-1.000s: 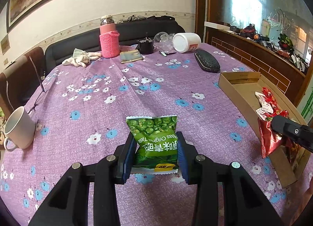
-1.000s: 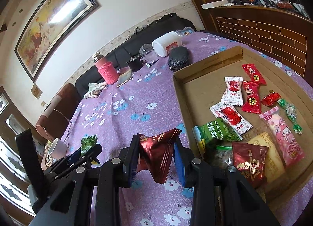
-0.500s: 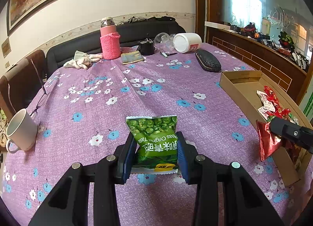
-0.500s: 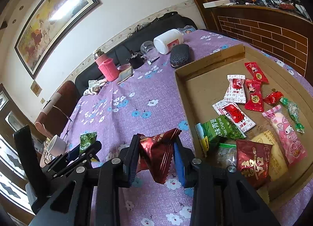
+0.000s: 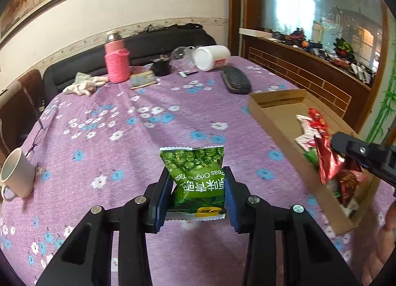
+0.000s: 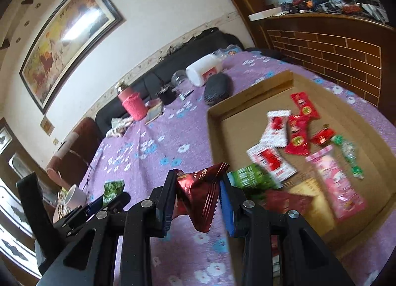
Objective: Organize snacks
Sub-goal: 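Lower both held snacks into the tray and open both grippers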
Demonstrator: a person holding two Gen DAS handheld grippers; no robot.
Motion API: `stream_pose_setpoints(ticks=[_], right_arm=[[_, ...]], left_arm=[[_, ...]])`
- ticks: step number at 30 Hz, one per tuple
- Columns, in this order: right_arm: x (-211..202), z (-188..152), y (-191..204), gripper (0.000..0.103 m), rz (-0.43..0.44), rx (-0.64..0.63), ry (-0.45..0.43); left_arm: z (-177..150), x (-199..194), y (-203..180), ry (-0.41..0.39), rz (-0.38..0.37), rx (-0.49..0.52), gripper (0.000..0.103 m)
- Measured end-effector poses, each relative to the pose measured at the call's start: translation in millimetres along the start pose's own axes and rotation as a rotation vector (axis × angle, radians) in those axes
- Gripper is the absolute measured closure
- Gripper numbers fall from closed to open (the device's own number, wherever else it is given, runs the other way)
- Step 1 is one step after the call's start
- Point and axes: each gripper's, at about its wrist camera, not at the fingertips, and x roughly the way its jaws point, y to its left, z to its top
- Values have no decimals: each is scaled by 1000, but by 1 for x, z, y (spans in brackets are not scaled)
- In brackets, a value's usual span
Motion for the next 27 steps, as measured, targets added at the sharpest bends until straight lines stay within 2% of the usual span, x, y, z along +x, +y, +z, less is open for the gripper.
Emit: stream_pose_setpoints(ticks=[4, 11, 15, 21, 27], right_arm=[[-13, 8, -21, 68, -18, 38, -39], [-43, 26, -67, 68, -92, 106, -118], [-58, 32, -93, 68, -143, 137, -158], [-51, 32, -114, 68, -169, 170, -141], [-30, 26, -122, 68, -184, 160, -101]], left_arm=[[8, -5, -23, 1, -59, 9, 65], [29, -14, -76, -14, -171, 43, 65], [36, -9, -110, 5, -234, 58, 65], [32, 11, -153, 42, -291, 103, 65], [12, 37, -179, 74, -278, 173, 64]])
